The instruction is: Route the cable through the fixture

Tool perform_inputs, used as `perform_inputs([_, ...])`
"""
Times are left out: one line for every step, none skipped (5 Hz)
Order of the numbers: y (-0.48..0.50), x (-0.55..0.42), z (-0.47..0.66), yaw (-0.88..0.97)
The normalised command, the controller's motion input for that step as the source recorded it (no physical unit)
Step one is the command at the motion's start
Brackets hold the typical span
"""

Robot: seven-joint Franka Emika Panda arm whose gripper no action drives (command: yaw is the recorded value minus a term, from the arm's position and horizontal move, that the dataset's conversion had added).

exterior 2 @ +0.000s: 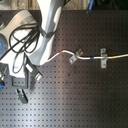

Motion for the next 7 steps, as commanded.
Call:
perform_inputs([-0.273, -0.067, -0.14, -0.2])
perform_inputs([-0.003, -0.051, 0.01, -0.21])
perform_inputs([0.001, -0.069, 0.43, -0.27])
perform_inputs([0.063, -0.123, 0.49, -0.33])
perform_inputs([0.049, -0.211, 0.16, -0.05])
perform_inputs([0.059, -0.26, 0.0, 0.0])
perform_inputs([0.407, -0.222, 0.07, 0.23])
